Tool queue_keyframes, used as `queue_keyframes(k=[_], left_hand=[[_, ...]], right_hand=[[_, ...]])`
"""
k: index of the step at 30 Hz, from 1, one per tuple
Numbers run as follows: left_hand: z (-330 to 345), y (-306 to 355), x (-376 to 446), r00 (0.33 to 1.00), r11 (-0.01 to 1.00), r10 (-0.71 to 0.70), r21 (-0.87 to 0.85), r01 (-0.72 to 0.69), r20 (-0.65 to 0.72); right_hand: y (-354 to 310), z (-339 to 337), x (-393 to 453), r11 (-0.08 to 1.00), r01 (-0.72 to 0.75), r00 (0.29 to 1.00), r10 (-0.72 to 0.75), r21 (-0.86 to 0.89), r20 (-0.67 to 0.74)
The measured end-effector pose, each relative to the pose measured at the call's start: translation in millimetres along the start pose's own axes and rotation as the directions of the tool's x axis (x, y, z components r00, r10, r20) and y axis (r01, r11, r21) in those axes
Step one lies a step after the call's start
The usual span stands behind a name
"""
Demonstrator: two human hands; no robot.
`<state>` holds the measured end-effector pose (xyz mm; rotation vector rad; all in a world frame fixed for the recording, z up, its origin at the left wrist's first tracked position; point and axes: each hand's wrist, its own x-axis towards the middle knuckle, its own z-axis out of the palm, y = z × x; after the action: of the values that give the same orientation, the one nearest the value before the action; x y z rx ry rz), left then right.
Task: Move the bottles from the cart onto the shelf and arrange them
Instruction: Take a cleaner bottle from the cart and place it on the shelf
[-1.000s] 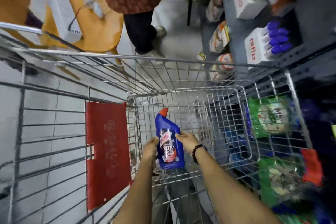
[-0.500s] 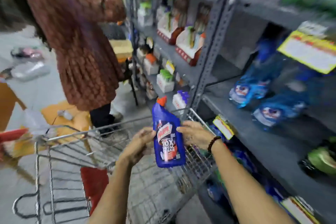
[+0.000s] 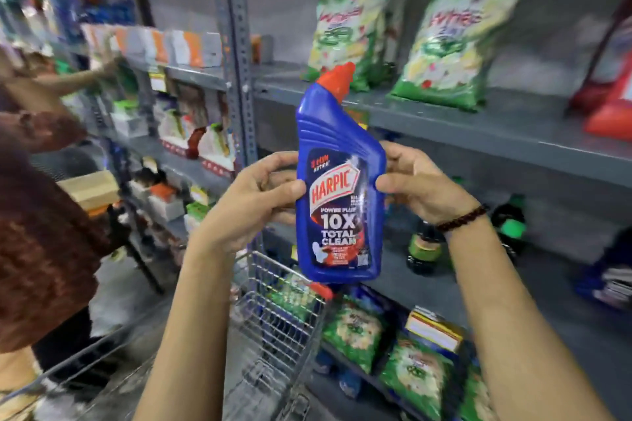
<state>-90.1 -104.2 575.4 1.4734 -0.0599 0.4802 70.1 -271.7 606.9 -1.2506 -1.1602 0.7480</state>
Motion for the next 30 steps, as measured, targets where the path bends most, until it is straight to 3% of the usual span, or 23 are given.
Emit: queue_keyframes(k=[8,17,24,30], left_hand=[[107.5,-100.4,61.2,0.942,0.976,-0.219,0.069,0.208,0.255],[291.2,-257.0,118.5,0.807,0.912,-0.410,0.161,0.378,0.424],[385.2,-318.8,153.8,0.816,0.931,-0.364,0.211,0.299,0.449],[417.0,-330.6,165.1,0.841,0.942,-0.333,0.187,0.278,0.427]], right_hand=[[47.9,-106.8,-130.1,0.977,-0.193,0.942,0.157,-0.095,-0.297],[115.0,-224.9,-292.9,0.864,-0.497,0.663,0.314,-0.085,-0.679],[140.2,-288.0,-345.5,0.853,-0.521,0.526,0.289,-0.034,-0.800],[140.8,-313.9,-356.5,0.849,-0.527,0.504,0.287,-0.027,-0.815]])
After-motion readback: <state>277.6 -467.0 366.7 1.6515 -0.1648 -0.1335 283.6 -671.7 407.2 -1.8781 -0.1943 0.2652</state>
